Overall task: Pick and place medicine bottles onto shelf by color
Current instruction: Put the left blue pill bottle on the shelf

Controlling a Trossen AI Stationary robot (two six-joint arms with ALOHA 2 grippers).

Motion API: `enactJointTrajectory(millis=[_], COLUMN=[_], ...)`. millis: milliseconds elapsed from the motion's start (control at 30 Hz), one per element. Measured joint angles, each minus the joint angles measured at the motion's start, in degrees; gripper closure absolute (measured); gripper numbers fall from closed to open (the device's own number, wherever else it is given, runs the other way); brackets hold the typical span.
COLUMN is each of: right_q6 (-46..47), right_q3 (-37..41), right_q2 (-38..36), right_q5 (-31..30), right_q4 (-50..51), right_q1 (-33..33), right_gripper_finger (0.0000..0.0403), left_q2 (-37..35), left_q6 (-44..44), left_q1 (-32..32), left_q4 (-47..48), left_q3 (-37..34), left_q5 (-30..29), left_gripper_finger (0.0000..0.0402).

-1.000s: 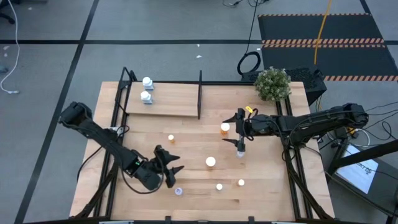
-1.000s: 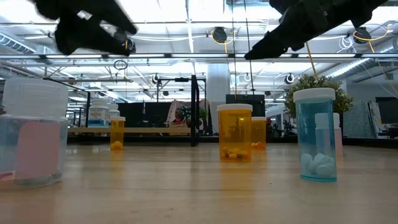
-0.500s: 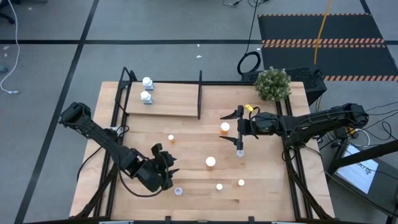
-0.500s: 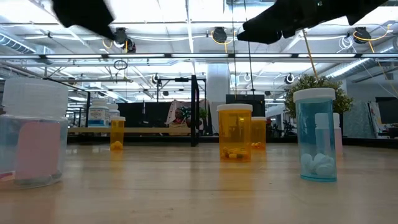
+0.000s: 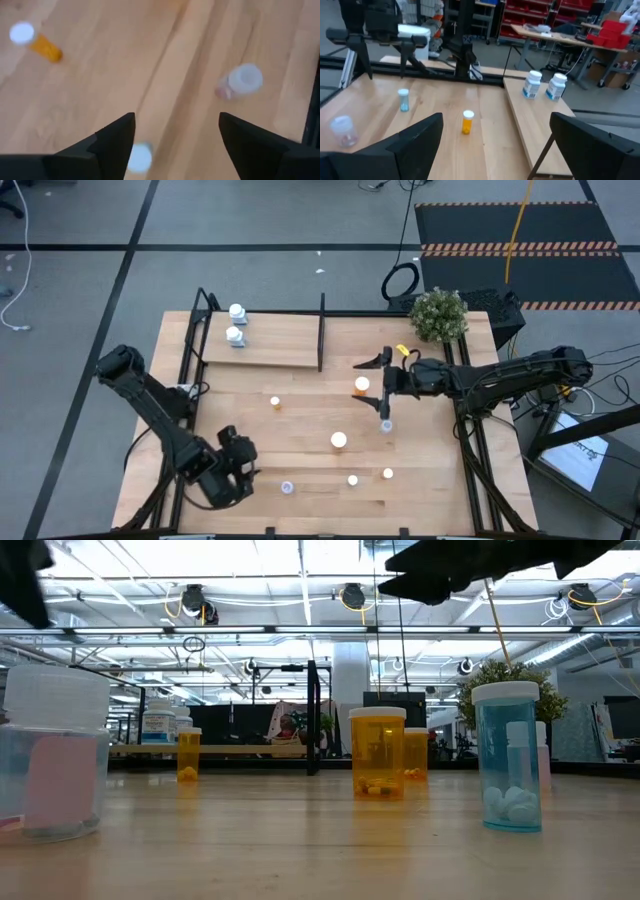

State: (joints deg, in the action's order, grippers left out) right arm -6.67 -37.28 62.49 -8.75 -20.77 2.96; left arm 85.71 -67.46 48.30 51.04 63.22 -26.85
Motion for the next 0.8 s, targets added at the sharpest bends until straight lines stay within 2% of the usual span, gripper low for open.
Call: enactJointTrajectory(millis=[167, 333, 567, 800], right_q6=[1.0, 3.4, 4.2, 2.7], right_q3=[0.0, 0.0, 0.0, 0.0], right_q2=[0.0, 0.0, 0.0, 0.0], right_q5=[0.0, 0.0, 0.0, 0.0], right_q4=[0.0, 0.0, 0.3, 0.5], right_q1=[0.4, 1.4, 3.3, 3.3], right_gripper_finger=[0.0039, 0.0039, 0.0039, 0.0039], left_q2=[1.1, 4.1, 9.4, 11.2], left_q6=[-5.3, -7.7, -8.5, -11.4], left_q1=[4.4, 6.7, 6.9, 6.9], left_q4=[3.5, 4.8, 5.3, 7.4], left_q3=[-0.1, -0.4, -0.5, -0.5], left_q5=[0.3, -0.3, -1.7, -4.4], left_gripper_finger=[0.0097, 0.0105, 0.0134, 0.0150])
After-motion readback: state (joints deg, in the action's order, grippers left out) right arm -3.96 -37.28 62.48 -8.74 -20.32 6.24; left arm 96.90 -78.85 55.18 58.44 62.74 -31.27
